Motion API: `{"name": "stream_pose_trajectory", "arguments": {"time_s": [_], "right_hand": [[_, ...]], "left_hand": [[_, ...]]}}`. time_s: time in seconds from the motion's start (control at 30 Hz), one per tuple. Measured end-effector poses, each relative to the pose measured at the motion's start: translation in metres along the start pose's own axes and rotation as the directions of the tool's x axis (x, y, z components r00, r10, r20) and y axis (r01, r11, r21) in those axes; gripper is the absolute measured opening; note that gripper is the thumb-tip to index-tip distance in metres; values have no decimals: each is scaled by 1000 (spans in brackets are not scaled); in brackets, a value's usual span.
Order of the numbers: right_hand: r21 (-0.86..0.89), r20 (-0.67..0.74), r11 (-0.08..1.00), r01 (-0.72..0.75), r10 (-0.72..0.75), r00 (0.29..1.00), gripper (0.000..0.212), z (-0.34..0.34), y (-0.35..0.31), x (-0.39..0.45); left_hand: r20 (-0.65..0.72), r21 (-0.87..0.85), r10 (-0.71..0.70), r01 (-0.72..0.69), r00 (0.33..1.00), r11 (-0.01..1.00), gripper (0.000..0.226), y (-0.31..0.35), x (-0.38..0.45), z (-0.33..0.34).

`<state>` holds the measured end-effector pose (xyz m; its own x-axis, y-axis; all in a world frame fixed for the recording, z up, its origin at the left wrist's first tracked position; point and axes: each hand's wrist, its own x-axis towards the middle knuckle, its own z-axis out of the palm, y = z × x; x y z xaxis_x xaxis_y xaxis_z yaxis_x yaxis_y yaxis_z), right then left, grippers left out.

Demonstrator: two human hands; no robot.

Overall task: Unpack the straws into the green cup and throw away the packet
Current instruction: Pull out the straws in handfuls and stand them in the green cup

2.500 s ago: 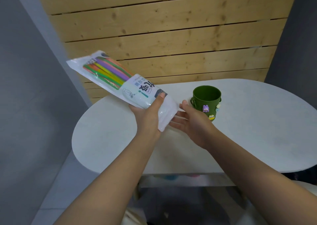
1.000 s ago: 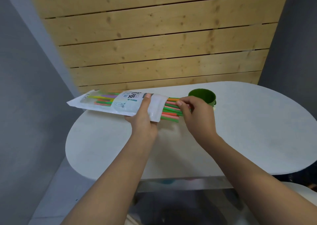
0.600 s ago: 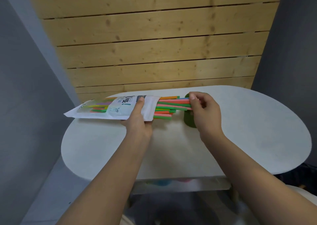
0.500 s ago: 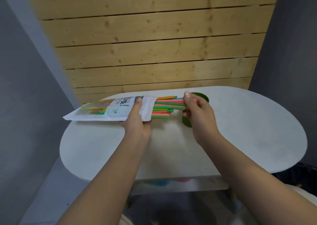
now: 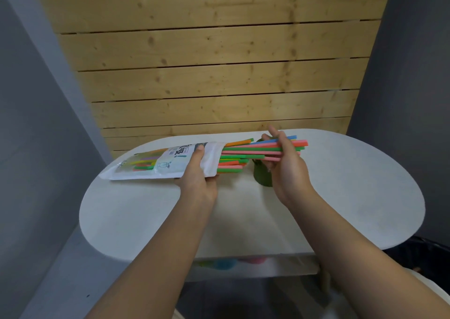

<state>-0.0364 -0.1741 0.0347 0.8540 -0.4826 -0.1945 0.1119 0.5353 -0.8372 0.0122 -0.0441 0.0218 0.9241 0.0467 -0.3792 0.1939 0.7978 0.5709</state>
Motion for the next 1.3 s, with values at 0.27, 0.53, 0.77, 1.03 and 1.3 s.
{"name": "stream_pose_trajectory", "arguments": {"time_s": [0.27, 0.53, 0.77, 1.03, 1.3], "right_hand": [[143, 120, 990, -7, -10, 993, 33, 2, 5, 6], [-142, 145, 982, 121, -100, 984, 41, -4, -6, 11], [44, 100, 987, 152, -156, 983, 47, -12, -33, 17], [510, -56, 856, 84, -65, 996, 46, 3, -47, 18], [406, -187, 861, 306, -249, 950, 46, 1, -89, 23]], "left_hand": [[25, -16, -23, 23, 999, 1000, 64, -7, 0, 2], [8, -41, -22, 23, 1000, 999, 66, -5, 1, 2], [-31, -16, -8, 8, 999, 1000, 69, -1, 10, -5], [-44, 23, -14, 15, 999, 1000, 70, -11, 8, -2], [-57, 19, 31, -30, 998, 999, 62, -10, 18, -4]]}}
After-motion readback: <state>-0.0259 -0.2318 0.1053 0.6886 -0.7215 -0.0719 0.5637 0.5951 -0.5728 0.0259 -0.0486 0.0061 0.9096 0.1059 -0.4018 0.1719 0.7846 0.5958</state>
